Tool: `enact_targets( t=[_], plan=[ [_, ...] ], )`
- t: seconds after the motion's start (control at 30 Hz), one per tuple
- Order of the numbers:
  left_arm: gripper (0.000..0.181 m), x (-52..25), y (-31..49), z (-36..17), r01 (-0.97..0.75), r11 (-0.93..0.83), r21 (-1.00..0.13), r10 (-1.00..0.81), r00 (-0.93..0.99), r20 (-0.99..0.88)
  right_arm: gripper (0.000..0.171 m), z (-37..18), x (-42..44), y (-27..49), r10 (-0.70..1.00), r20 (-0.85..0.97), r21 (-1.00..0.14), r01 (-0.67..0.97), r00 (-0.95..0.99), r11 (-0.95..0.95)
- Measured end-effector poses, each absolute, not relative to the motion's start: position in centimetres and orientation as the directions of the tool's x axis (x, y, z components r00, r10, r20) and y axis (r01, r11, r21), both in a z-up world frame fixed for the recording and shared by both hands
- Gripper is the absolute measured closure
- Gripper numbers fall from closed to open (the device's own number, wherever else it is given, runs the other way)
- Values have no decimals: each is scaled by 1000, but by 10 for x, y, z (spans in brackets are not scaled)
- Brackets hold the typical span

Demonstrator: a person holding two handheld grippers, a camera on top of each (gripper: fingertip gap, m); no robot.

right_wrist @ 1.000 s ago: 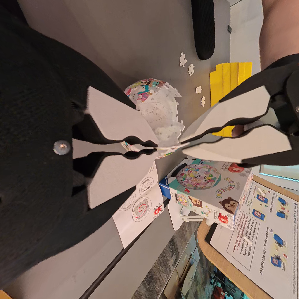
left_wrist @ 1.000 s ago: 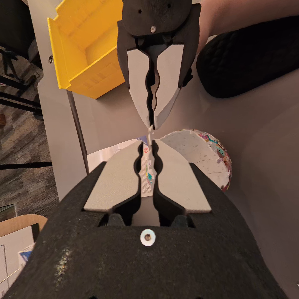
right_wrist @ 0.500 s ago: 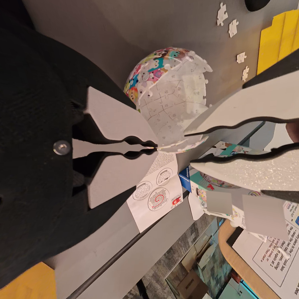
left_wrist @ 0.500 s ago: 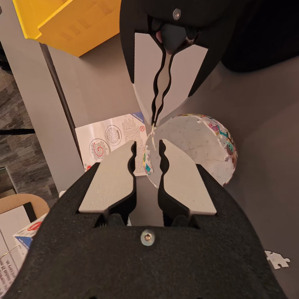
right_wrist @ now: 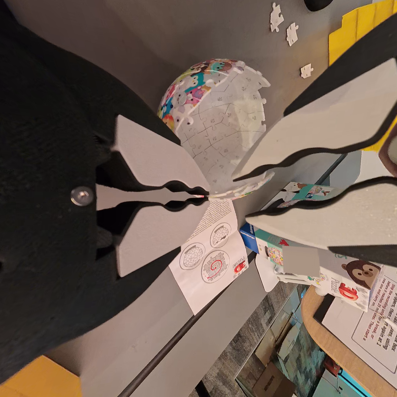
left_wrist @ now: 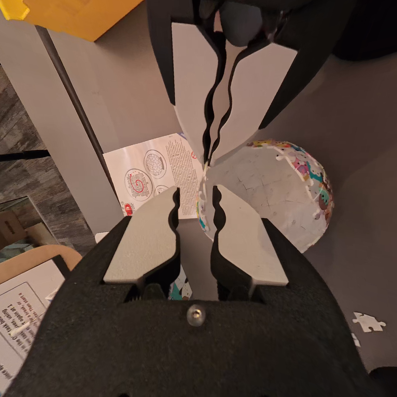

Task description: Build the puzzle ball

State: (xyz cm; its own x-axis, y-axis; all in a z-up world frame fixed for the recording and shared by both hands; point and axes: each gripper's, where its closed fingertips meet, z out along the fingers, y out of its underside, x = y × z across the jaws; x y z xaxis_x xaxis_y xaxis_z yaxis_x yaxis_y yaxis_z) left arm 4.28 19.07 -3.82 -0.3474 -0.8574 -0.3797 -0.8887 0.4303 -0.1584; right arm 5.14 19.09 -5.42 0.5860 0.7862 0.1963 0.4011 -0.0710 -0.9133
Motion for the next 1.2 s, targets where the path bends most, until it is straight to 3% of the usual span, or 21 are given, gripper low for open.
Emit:
enact_targets(
  t=[0.4,0.83,1.2],
  plan=[
    [157,32,201,-50,-844,533,52,-735,-493,-466,168,-54,52,190,779,190,-913,399,598,-83],
    [174,33,200,-59,-829,558,43,-731,-515,-448,168,-56,54,192,766,192,-912,399,613,-90],
    [176,32,201,-61,-827,562,21,-738,-513,-439,167,-58,53,192,769,211,-907,415,604,-77]
  ],
)
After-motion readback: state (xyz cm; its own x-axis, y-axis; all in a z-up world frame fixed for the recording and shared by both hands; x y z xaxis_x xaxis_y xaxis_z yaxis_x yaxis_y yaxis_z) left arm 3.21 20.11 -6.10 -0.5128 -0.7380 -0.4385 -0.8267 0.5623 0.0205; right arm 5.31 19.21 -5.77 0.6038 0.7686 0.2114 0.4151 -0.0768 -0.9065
